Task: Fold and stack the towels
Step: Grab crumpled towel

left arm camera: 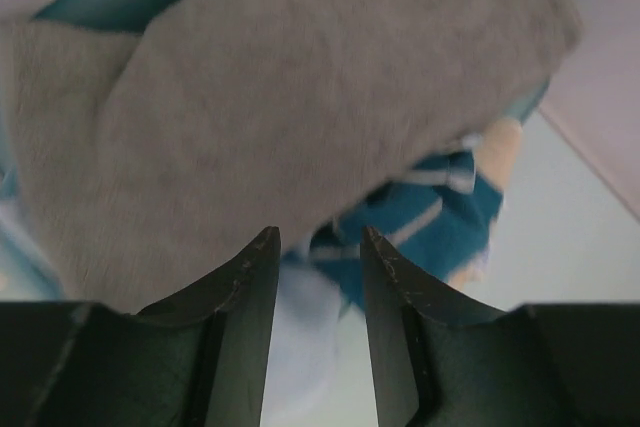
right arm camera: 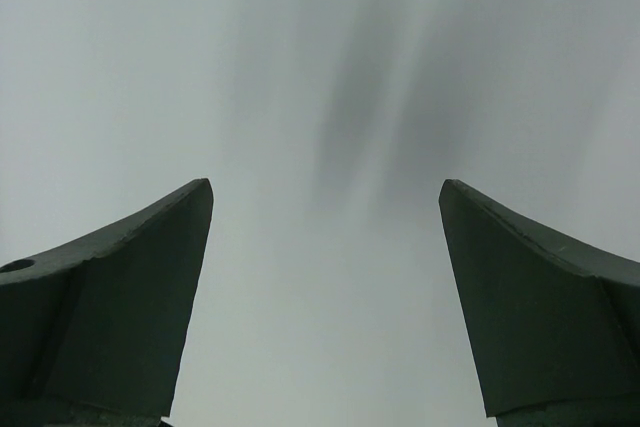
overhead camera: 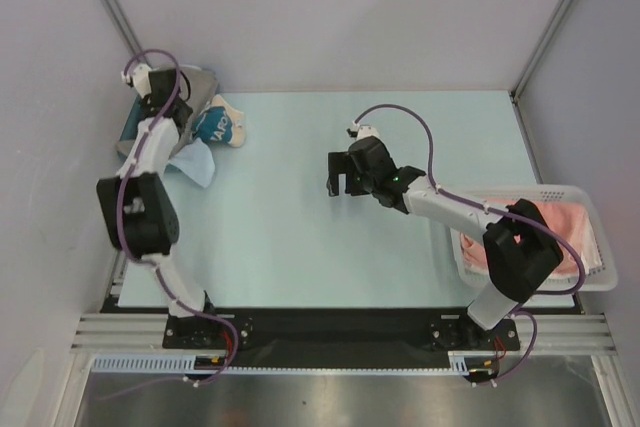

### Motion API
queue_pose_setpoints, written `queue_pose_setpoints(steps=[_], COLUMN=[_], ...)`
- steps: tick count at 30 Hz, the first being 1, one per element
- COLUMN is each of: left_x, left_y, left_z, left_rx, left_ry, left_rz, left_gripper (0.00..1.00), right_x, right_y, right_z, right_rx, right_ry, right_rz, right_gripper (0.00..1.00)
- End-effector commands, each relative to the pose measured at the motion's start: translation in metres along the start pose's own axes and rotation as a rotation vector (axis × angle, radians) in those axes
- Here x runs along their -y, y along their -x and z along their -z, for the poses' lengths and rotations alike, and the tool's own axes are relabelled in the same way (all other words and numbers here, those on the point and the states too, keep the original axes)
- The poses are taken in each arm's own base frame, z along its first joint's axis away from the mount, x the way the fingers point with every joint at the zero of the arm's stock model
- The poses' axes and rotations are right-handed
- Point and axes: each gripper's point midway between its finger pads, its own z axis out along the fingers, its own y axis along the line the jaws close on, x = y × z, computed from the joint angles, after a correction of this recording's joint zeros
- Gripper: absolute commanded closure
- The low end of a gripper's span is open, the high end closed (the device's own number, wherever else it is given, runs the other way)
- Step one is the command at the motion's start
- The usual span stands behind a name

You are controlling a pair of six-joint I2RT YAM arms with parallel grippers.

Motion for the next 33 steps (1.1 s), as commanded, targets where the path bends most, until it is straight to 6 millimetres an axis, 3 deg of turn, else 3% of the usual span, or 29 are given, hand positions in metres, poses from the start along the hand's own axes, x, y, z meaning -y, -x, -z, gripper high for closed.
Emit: queue_pose_setpoints(steps=[1, 2, 3, 4, 5, 6, 8, 9, 10, 13, 16, 20, 21, 23, 27, 28, 30, 31, 33], left_x=[0.006, 0.015, 0.012, 0.011, 0.019, 0.018, 0.02, 0.027, 0.024, 0.029, 0.032, 0.048, 0.056, 0.06, 0.064, 0.073, 0.075, 0.088, 0.085], left_y=[0.034, 0.049, 0.028, 0.024, 0.033, 0.015, 0.002, 0.007, -0.011, -0.016, -0.008, 0.031, 0.052, 0.069, 0.107, 0.117, 0.114, 0.131, 0.124], left_z=[-0.052, -0.058, -0.085, -0.093, -0.101, -0.119, -0.132, -0.135, -0.144, -0.149, -0.143, -0.119, -0.103, -0.085, -0.023, -0.007, 0.01, 0.041, 0.057], left_rx=[0.055, 0.073, 0.03, 0.015, 0.03, -0.006, -0.046, -0.042, -0.087, -0.09, -0.057, 0.029, 0.091, 0.161, 0.311, 0.357, 0.378, 0.435, 0.437], left_ry=[0.075, 0.071, 0.109, 0.126, 0.114, 0.128, 0.14, 0.12, 0.14, 0.113, 0.081, 0.009, -0.028, -0.054, -0.119, -0.15, -0.156, -0.214, -0.218], left_rz=[0.022, 0.044, 0.028, 0.042, 0.055, 0.052, 0.057, 0.07, 0.076, 0.108, 0.127, 0.139, 0.147, 0.153, 0.166, 0.154, 0.138, 0.151, 0.151], left_gripper=[0.57, 0.57, 0.57, 0.56, 0.56, 0.56, 0.56, 0.57, 0.59, 0.73, 0.96, 1.0, 1.0, 1.0, 1.0, 1.0, 1.0, 0.99, 1.0], right_x=[-0.009, -0.01, -0.01, -0.012, -0.013, -0.011, -0.009, -0.009, -0.008, -0.005, -0.002, -0.004, -0.004, -0.005, -0.007, -0.007, -0.006, -0.006, -0.004], right_y=[0.022, 0.021, 0.02, 0.022, 0.02, 0.021, 0.021, 0.02, 0.018, 0.013, 0.012, 0.013, 0.013, 0.014, 0.013, 0.014, 0.015, 0.016, 0.017], right_z=[-0.003, -0.003, -0.005, -0.005, -0.006, -0.006, -0.006, -0.007, -0.007, -0.008, -0.007, -0.006, -0.006, -0.007, -0.006, -0.006, -0.006, -0.005, -0.005], right_rx=[0.065, 0.056, 0.044, 0.05, 0.047, 0.049, 0.048, 0.045, 0.038, 0.027, 0.028, 0.03, 0.032, 0.032, 0.033, 0.04, 0.046, 0.048, 0.058], right_ry=[0.037, 0.043, 0.04, 0.046, 0.055, 0.053, 0.047, 0.05, 0.048, 0.038, 0.026, 0.033, 0.036, 0.039, 0.045, 0.045, 0.04, 0.037, 0.025], right_rz=[0.022, 0.027, 0.034, 0.042, 0.045, 0.052, 0.053, 0.055, 0.054, 0.064, 0.066, 0.071, 0.07, 0.075, 0.078, 0.078, 0.077, 0.075, 0.075], right_gripper=[0.0, 0.0, 0.0, 0.0, 0.0, 0.0, 0.0, 0.0, 0.0, 0.0, 0.0, 0.0, 0.0, 0.01, 0.0, 0.0, 0.01, 0.0, 0.0])
